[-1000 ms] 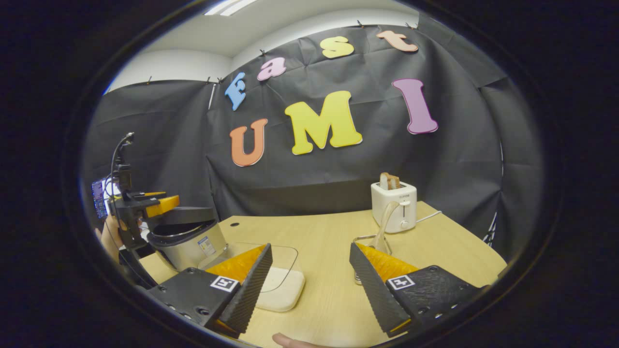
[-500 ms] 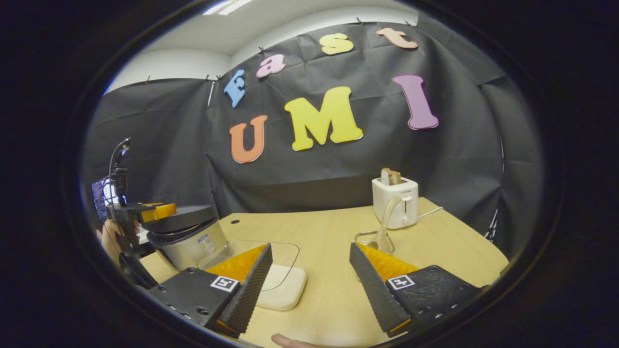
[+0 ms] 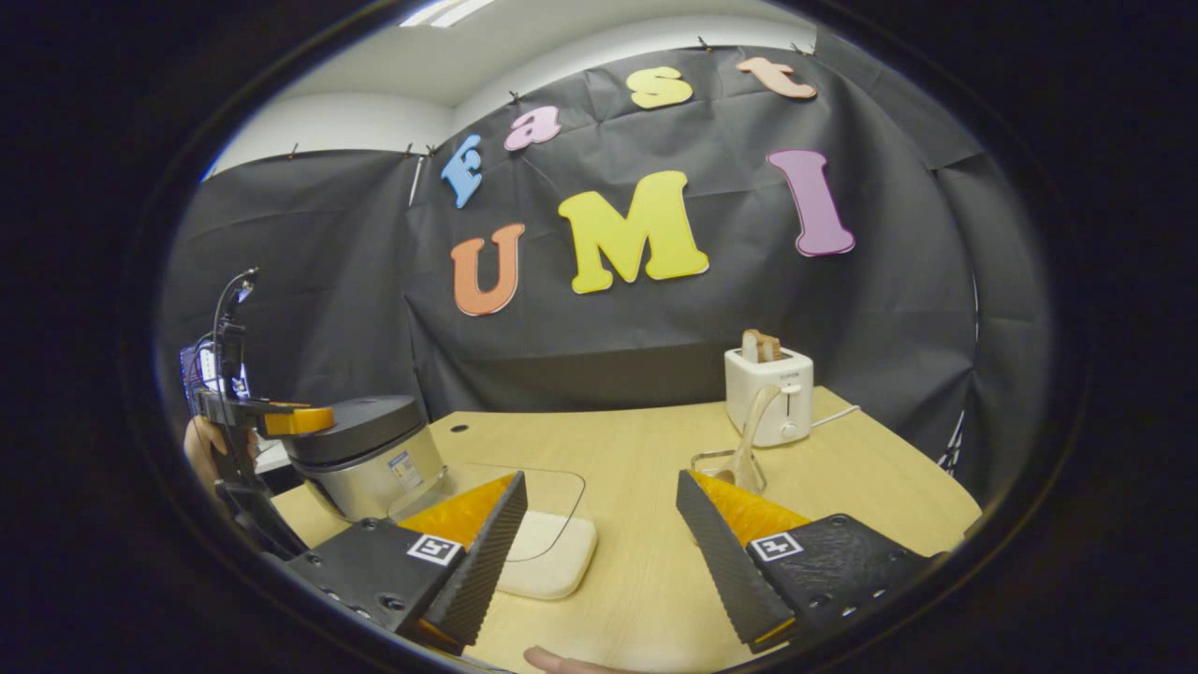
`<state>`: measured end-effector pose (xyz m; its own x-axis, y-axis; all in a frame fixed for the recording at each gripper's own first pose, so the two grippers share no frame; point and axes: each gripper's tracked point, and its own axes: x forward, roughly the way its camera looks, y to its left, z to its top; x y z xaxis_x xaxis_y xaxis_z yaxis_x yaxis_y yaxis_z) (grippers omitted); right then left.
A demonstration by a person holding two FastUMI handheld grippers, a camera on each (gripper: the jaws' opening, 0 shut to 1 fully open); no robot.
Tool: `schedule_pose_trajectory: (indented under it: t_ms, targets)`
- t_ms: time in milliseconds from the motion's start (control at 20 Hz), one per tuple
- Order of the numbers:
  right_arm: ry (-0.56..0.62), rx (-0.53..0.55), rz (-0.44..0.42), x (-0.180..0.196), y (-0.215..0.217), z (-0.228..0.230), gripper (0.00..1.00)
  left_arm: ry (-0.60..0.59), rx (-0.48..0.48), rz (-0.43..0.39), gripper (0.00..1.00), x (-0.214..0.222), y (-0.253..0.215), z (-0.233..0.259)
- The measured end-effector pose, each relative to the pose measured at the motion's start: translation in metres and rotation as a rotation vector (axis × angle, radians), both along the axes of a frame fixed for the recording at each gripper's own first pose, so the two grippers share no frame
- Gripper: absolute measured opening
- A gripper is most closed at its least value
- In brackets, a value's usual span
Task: Close the left gripper, press the button to open the rice cooker; take a wooden spoon from the chopstick holder with the right hand, scoop a spoonful of rice and pour it into the rice cooker, then put the wooden spoon back into the chopstick holder.
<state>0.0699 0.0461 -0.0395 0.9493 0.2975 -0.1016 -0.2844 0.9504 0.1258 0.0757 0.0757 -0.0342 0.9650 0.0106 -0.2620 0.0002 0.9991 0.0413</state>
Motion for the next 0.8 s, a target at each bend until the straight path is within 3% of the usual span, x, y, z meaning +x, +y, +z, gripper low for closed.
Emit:
schedule_pose_trajectory:
  t_ms: [350,400,450,800]
  targets:
    - [-0.020,-0.015,0.023,-0.010,0.012,0.004,0.92,-0.066,-0.015,0.058,0.86,-0.004,-0.003,-0.005]
    - [-0.022,-0.018,0.027,-0.012,0.014,0.004,0.92,-0.058,-0.020,0.058,0.91,-0.005,-0.002,-0.006]
    - [-0.022,-0.021,0.032,-0.013,0.016,0.004,0.92,-0.061,-0.026,0.054,0.85,-0.006,-0.003,-0.006]
    - [-0.043,-0.029,0.037,-0.023,0.020,0.009,0.92,-0.041,-0.037,0.047,0.82,-0.009,-0.002,-0.008]
